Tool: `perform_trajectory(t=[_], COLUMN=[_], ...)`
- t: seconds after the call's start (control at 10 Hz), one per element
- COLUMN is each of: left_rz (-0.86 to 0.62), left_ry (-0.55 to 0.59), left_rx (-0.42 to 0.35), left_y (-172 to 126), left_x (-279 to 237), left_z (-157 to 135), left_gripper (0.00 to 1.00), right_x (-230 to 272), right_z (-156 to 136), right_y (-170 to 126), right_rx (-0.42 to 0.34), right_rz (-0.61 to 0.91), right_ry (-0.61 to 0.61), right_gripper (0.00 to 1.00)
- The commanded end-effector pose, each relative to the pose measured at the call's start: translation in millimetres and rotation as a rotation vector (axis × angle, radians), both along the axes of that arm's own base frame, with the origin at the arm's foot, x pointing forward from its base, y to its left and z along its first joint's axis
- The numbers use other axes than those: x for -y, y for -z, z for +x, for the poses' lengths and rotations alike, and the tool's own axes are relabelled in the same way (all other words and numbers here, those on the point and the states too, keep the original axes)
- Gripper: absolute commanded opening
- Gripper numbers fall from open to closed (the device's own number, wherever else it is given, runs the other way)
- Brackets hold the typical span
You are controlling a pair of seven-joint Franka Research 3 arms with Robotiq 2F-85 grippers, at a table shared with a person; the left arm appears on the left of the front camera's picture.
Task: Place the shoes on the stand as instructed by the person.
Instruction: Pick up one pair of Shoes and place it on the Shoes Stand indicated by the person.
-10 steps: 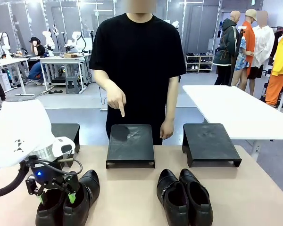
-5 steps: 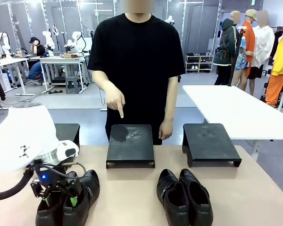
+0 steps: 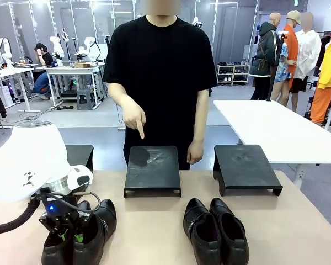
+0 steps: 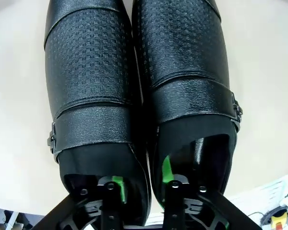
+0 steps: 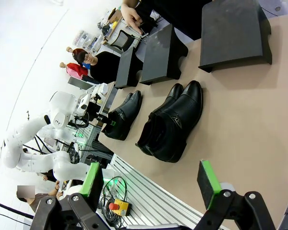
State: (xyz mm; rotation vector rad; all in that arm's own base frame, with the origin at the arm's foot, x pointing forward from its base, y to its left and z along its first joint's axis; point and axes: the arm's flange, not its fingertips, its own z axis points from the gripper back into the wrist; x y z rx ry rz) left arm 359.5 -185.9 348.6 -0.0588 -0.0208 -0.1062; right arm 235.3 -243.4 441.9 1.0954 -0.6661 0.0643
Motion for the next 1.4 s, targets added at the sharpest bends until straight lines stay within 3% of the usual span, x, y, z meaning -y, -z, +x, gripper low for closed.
perform_trajectory(t=[0.0, 0.4, 0.5, 0.8, 1.1, 1.2, 1.3], left_rz=[0.020, 0.019, 0.022, -0.016, -0.046, -0.053, -0.049], left_ry=[-0.008, -0.014, 0.004, 0.007, -0.002, 0.015, 0.156], left_rx=[0.034, 0.066, 0.066, 0.183, 0.223, 0.232, 0.247], left_y=[7.9, -11.1, -27.9, -107.0, -130.1, -131.7, -133.1], left_x=[-3.6, -4.8, -2.7, 6.6, 6.8, 3.3, -0.5], left_z=[-12.7, -14.6, -15.3, -14.8, -15.3, -15.4, -20.0], left_gripper=[0.00, 0.00, 0.00, 0.00, 0.00, 0.00, 0.00], right_x=[0.2, 0.2, 0.2, 0.2, 0.2, 0.2, 0.2], right_z=[0.4, 0.4, 0.4, 0.4, 0.4, 0.4, 0.4], right_y=[-0.2, -0.2, -0.2, -0.2, -0.2, -0.2, -0.2], right_rx=[0.026, 0.026, 0.026, 0.026, 0.026, 0.026, 0.026], right_rz=[0.006, 0.006, 0.006, 0.006, 0.006, 0.006, 0.006], right_ry=[-0.003, -0.003, -0.003, -0.003, -0.003, -0.003, -0.003], right_gripper=[1.00, 1.00, 1.00, 1.00, 1.00, 1.00, 1.00])
